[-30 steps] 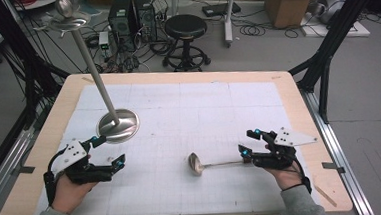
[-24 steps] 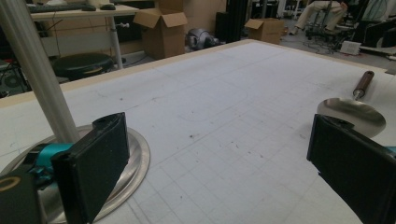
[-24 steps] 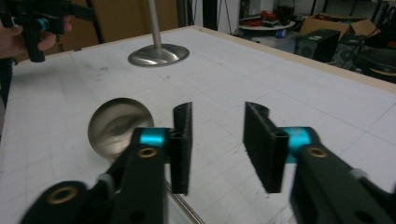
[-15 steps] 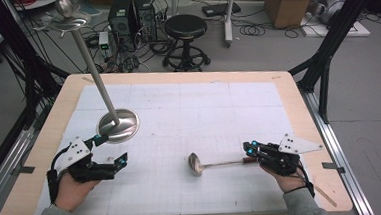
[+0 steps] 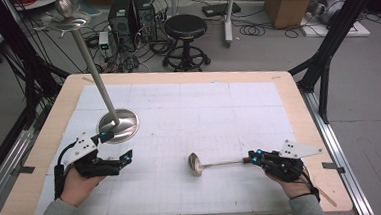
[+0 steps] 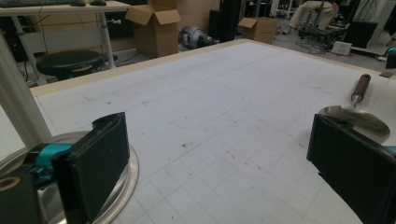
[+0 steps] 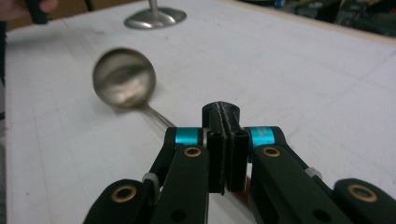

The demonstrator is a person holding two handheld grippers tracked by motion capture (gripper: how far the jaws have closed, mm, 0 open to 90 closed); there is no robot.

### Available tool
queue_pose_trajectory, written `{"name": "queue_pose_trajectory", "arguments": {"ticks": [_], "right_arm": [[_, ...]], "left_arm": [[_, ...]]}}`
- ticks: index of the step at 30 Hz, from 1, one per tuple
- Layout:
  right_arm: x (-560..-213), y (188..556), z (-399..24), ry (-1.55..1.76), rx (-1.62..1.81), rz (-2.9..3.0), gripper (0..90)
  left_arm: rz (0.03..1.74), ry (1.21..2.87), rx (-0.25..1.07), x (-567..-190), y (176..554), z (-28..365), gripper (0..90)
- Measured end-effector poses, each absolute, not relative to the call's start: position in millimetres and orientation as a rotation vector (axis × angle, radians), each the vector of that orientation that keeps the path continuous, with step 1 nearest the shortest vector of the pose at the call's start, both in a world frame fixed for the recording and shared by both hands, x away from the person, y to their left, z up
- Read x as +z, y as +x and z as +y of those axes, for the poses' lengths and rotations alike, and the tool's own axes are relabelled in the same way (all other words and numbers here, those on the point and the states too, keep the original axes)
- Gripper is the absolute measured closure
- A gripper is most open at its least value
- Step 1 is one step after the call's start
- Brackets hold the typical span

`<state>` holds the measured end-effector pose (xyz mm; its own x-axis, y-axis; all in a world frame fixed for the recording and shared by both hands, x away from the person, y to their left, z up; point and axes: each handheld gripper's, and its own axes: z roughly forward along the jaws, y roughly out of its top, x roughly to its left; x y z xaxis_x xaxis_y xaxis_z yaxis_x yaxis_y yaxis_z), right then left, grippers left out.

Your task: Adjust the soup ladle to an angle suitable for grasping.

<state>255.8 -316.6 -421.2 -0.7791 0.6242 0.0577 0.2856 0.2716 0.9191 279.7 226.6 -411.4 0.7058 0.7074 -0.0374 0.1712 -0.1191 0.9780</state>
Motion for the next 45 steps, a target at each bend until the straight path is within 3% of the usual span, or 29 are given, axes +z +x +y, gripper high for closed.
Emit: {"name": "queue_pose_trajectory", "arguments": {"ticks": [16, 45], "right_arm": [[-443, 263, -331, 0.984, 1.339, 2.340, 89.4], [-450, 275, -322, 1.035, 1.199, 2.442, 89.5]], "left_arm": [[0.720, 1.667, 0.534, -412, 280, 226, 6.3], [0.719, 1.698, 0.523, -414, 280, 224, 6.4]]}}
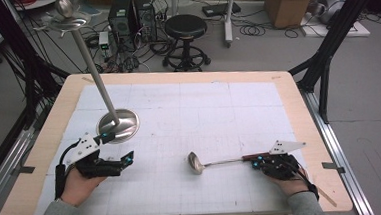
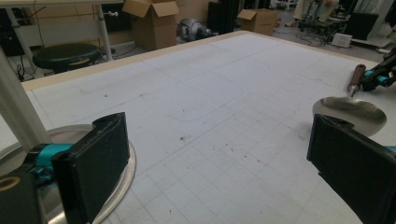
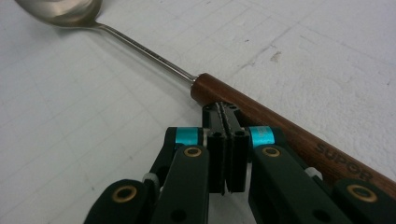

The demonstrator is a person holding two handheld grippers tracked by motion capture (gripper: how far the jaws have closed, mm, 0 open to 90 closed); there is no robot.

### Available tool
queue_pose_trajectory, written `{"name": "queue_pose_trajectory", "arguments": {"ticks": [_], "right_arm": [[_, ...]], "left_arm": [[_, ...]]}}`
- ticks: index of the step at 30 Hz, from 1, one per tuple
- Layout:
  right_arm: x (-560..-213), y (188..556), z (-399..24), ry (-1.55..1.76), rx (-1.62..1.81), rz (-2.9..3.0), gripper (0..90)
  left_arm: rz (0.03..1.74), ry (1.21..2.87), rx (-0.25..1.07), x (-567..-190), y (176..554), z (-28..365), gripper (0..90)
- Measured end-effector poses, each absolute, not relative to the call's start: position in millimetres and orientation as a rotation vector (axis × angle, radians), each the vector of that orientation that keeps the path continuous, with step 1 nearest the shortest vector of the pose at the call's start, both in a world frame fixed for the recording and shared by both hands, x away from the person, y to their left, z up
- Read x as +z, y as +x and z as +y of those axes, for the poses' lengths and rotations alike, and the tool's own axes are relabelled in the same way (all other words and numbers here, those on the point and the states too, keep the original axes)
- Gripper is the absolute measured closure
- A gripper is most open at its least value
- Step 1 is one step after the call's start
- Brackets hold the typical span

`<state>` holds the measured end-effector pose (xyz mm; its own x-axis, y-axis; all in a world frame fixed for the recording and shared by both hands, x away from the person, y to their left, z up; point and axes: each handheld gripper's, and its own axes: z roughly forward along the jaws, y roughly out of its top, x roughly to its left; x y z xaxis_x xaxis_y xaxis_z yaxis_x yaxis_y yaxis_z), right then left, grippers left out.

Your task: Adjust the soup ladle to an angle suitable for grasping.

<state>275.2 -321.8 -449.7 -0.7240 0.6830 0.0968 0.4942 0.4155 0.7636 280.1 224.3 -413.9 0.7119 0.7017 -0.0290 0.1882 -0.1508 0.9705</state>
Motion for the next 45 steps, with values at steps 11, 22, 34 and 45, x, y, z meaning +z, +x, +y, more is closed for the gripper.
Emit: {"name": "queue_pose_trajectory", "arguments": {"ticks": [11, 22, 34, 45], "right_arm": [[-449, 287, -312, 1.009, 1.176, 2.436, 89.5], [-450, 300, -306, 1.029, 1.170, 2.426, 89.5], [-449, 316, -300, 1.015, 1.150, 2.418, 89.7], [-450, 332, -293, 1.013, 1.144, 2.421, 89.7]], "left_arm": [[0.716, 1.719, 0.529, -414, 278, 224, 6.4], [0.715, 1.721, 0.542, -413, 274, 227, 6.4], [0.707, 1.709, 0.534, -412, 271, 229, 6.4], [0.721, 1.719, 0.540, -415, 269, 231, 6.4]]}}
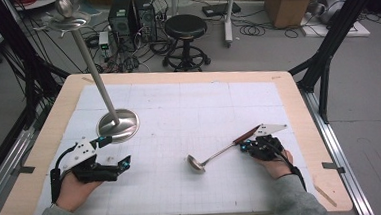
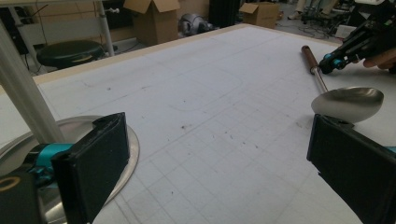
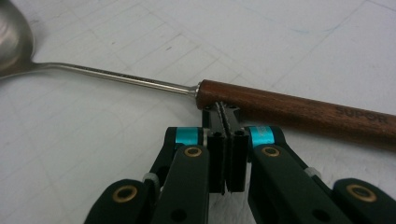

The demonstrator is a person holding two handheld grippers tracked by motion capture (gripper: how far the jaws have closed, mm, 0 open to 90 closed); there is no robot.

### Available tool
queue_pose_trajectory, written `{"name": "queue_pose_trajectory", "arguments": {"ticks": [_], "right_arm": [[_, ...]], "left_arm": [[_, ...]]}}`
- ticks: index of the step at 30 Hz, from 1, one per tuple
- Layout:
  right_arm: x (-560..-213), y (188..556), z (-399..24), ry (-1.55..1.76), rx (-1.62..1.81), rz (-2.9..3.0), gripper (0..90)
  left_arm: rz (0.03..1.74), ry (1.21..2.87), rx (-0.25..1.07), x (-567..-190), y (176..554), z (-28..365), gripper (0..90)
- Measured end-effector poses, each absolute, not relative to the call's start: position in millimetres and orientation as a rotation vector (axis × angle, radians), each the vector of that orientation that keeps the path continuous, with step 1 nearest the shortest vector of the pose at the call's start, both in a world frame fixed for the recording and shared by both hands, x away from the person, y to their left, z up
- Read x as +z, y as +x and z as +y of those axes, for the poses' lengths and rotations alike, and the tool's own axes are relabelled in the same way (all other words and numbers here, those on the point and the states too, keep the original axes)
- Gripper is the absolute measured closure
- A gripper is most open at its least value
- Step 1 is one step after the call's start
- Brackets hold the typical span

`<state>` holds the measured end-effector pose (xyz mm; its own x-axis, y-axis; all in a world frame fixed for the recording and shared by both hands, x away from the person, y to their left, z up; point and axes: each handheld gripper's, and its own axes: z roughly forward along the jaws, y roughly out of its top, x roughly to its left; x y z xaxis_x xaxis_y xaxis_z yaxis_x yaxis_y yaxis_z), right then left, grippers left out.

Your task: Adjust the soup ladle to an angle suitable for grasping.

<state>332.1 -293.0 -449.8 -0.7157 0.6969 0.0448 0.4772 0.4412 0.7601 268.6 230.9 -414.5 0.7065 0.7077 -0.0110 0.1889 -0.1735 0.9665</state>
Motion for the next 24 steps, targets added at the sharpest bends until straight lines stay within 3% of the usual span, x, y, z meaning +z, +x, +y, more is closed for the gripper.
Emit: {"name": "queue_pose_trajectory", "arguments": {"ticks": [24], "right_arm": [[-449, 371, -268, 0.992, 1.129, 2.404, 89.7]], "left_arm": [[0.758, 1.731, 0.554, -417, 260, 238, 6.4]]}}
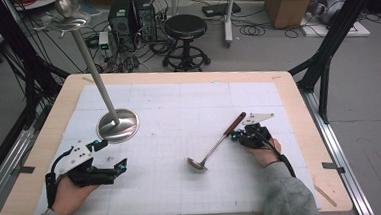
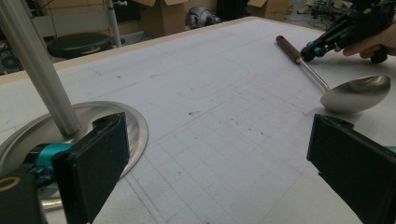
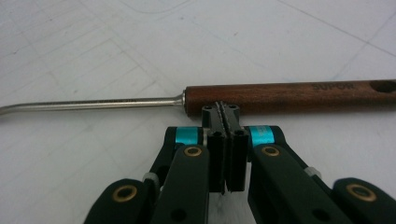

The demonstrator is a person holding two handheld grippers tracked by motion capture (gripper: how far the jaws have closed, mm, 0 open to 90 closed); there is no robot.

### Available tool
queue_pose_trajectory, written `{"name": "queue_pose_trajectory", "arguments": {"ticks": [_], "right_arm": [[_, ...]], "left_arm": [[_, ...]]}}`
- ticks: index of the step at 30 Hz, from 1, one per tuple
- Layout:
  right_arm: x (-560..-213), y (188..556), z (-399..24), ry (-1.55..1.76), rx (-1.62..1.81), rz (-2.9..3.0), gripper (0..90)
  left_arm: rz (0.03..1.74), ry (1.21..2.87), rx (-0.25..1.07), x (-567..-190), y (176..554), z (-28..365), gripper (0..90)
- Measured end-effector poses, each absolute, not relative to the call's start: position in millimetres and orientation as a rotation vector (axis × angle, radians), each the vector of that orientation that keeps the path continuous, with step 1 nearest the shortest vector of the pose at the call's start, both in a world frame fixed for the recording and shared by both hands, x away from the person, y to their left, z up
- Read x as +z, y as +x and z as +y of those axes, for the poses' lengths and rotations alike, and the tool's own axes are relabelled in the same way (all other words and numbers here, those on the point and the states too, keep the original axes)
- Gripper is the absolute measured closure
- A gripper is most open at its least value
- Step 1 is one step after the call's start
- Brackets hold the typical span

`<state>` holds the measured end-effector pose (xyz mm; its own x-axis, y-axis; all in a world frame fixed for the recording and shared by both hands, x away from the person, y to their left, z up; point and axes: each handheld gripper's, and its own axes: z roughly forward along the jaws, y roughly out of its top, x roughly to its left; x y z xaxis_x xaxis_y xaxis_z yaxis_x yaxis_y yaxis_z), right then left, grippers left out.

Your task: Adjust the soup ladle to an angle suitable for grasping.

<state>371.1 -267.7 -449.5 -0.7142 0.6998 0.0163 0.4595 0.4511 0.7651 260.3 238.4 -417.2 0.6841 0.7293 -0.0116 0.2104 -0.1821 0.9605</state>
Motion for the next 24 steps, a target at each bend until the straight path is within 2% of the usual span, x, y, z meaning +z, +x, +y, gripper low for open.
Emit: {"name": "queue_pose_trajectory", "arguments": {"ticks": [24], "right_arm": [[-450, 408, -222, 0.906, 1.148, 2.441, 89.7]], "left_arm": [[0.763, 1.737, 0.564, -418, 261, 239, 6.4]]}}
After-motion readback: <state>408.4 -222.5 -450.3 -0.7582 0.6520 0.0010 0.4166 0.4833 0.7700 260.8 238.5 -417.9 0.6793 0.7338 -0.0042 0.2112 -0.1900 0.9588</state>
